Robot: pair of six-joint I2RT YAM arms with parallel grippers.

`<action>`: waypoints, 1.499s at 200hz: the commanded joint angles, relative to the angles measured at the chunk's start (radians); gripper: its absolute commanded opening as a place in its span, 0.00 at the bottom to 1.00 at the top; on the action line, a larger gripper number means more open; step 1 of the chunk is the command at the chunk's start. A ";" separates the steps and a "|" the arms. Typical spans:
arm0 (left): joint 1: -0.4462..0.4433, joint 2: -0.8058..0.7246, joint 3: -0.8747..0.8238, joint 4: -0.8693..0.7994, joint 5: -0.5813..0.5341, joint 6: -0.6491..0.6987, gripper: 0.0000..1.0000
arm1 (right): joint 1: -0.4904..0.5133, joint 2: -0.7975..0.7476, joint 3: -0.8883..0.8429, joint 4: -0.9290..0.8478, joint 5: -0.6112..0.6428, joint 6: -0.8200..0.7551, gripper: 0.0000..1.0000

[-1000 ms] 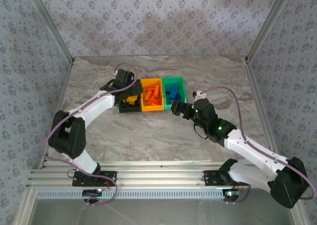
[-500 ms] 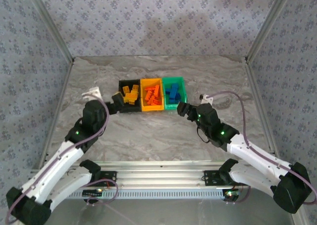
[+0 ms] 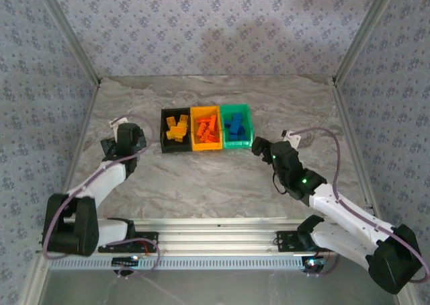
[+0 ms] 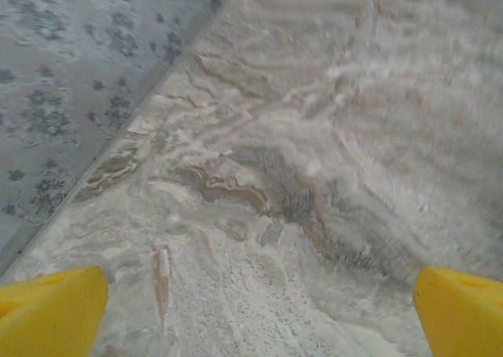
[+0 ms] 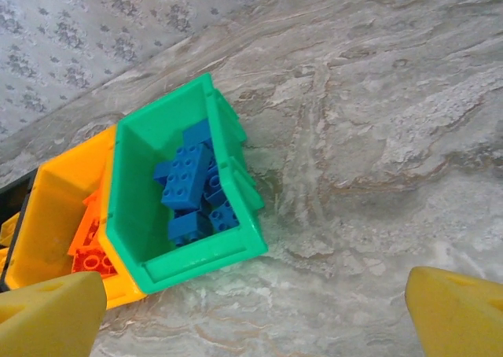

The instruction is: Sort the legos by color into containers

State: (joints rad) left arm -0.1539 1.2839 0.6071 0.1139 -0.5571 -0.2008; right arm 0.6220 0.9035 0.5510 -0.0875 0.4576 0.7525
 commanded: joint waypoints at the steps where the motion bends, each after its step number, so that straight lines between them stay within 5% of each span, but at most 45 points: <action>1: 0.011 0.070 -0.028 0.240 0.042 0.190 1.00 | -0.020 -0.037 -0.017 -0.040 0.031 0.004 1.00; 66: 0.056 0.226 -0.159 0.652 0.155 0.193 1.00 | -0.066 -0.043 -0.016 -0.045 0.033 -0.014 1.00; 94: 0.126 0.216 -0.138 0.580 0.303 0.144 1.00 | -0.098 -0.030 -0.015 -0.054 0.041 -0.004 1.00; 113: 0.119 0.284 -0.239 0.854 0.370 0.197 0.99 | -0.125 -0.031 -0.026 -0.039 0.068 -0.010 1.00; 125: 0.118 0.241 -0.205 0.701 0.361 0.172 1.00 | -0.146 -0.034 -0.034 -0.032 0.091 -0.016 1.00; 152: 0.136 0.254 -0.222 0.762 0.259 0.122 1.00 | -0.205 -0.042 -0.052 0.023 0.071 -0.112 1.00; 193: 0.136 0.250 -0.223 0.758 0.266 0.124 1.00 | -0.244 0.004 -0.132 0.332 0.052 -0.474 1.00; 223: 0.136 0.249 -0.222 0.755 0.265 0.124 0.99 | -0.371 0.111 -0.127 0.426 0.066 -0.646 1.00; 300: 0.136 0.250 -0.222 0.754 0.268 0.125 0.99 | -0.572 0.506 -0.222 0.930 -0.225 -0.800 1.00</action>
State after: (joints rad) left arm -0.0242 1.5410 0.3878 0.8337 -0.2779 -0.0647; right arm 0.0925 1.3216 0.3714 0.5896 0.3569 0.0284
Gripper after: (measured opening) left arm 0.996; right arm 0.998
